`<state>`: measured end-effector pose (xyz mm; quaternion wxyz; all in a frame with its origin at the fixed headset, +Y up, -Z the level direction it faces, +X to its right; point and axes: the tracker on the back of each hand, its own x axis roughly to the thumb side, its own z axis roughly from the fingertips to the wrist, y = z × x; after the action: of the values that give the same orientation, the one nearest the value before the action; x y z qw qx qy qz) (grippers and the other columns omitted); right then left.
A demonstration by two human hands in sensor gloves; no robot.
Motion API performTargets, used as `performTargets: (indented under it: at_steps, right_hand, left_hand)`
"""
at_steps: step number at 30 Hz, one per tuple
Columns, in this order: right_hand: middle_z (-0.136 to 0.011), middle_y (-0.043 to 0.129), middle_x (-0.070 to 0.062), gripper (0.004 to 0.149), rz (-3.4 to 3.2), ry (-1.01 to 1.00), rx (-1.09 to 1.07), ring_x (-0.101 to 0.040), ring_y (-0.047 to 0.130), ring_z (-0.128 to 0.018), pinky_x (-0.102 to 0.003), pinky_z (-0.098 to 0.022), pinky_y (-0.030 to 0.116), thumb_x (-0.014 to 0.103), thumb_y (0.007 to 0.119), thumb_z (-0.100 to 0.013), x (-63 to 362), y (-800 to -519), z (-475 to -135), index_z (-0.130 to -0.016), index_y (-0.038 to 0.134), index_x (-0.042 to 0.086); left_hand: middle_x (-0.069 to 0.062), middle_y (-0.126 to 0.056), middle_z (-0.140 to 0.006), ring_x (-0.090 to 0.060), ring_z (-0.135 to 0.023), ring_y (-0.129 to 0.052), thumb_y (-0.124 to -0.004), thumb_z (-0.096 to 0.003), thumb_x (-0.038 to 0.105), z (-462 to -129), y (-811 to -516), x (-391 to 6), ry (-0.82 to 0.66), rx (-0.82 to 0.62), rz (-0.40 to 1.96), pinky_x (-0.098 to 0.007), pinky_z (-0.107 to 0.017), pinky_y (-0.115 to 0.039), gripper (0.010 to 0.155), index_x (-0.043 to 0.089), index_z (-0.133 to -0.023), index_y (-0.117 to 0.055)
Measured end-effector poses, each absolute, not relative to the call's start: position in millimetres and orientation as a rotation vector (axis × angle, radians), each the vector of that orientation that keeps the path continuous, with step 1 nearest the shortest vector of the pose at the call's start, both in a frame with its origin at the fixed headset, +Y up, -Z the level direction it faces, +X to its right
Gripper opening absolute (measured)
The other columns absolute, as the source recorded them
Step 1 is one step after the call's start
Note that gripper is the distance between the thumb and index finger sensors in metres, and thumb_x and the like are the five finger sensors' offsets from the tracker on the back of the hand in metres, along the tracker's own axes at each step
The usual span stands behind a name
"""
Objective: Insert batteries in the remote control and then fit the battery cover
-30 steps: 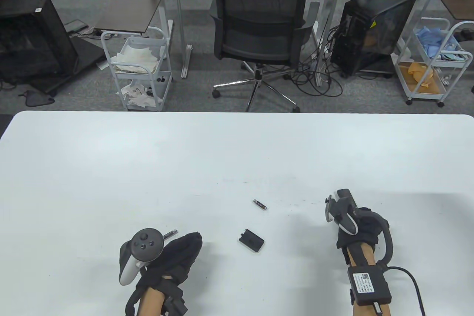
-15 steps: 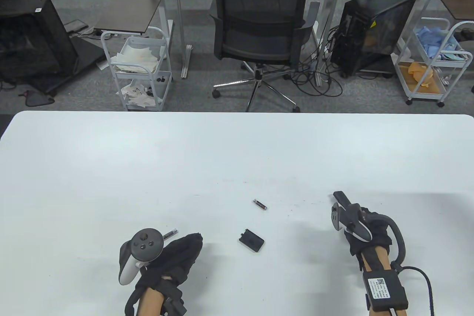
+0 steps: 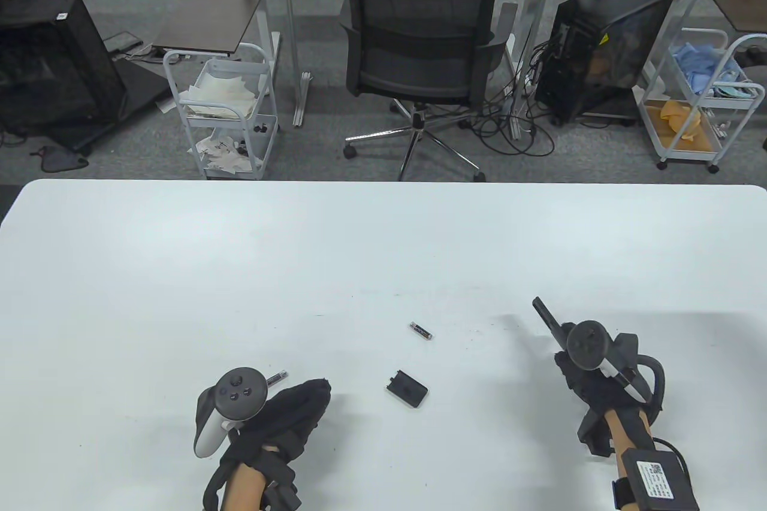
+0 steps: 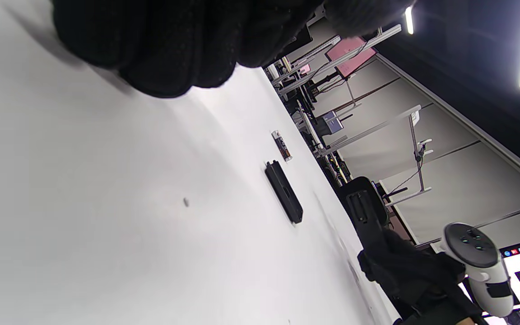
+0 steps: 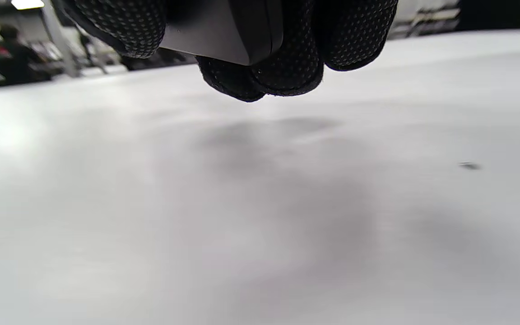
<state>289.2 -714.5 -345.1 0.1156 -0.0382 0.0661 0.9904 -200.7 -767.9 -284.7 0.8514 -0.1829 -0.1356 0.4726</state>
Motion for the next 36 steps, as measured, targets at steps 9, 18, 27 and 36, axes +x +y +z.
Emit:
performTargets:
  at_steps: [9,18,27,36]
  right_hand:
    - [-0.069,0.099,-0.007,0.064,2.267,0.461,0.403,-0.023,0.097,-0.052,-0.048,-0.063,0.076,0.043,0.082,-0.05,253.8,-705.2,-322.4,-0.107,0.063,0.021]
    - [-0.08,0.095,-0.002,0.066,1.922,0.457,0.479,-0.02,0.098,-0.062,-0.045,-0.065,0.077,0.041,0.08,-0.054,229.8,-689.8,-303.3,-0.111,0.051,0.027]
    - [-0.079,0.096,-0.01,0.063,1.887,0.399,0.372,-0.016,0.101,-0.046,-0.042,-0.056,0.082,0.039,0.081,-0.054,246.5,-721.6,-305.7,-0.109,0.062,0.015]
    - [-0.086,0.092,-0.01,0.064,1.937,0.422,0.343,-0.02,0.098,-0.055,-0.048,-0.063,0.076,0.035,0.082,-0.054,268.2,-726.3,-306.6,-0.111,0.058,0.018]
  left_hand:
    - [-0.031,-0.071,-0.099,-0.044,-0.078,-0.082,-0.058,-0.0642,0.046,-279.6,-755.1,-209.9,-0.292,-0.29,1.018,-0.059,-0.058,-0.07,0.062,0.005,-0.11,-0.06]
    - [-0.03,-0.068,-0.102,-0.045,-0.082,-0.079,-0.058,-0.0644,0.046,-277.2,-749.8,-219.1,-0.247,-0.232,1.028,-0.059,-0.061,-0.067,0.062,0.005,-0.111,-0.058]
    - [-0.022,-0.052,-0.116,-0.044,-0.101,-0.056,-0.075,-0.0625,0.027,-269.4,-727.7,-217.7,-0.26,-0.101,0.96,-0.068,-0.074,-0.046,0.061,0.014,-0.115,-0.048]
    - [-0.018,-0.057,-0.115,-0.044,-0.104,-0.056,-0.077,-0.0613,0.025,-290.8,-685.7,-142.5,-0.275,-0.082,0.55,-0.071,-0.075,-0.04,0.057,0.016,-0.113,-0.055]
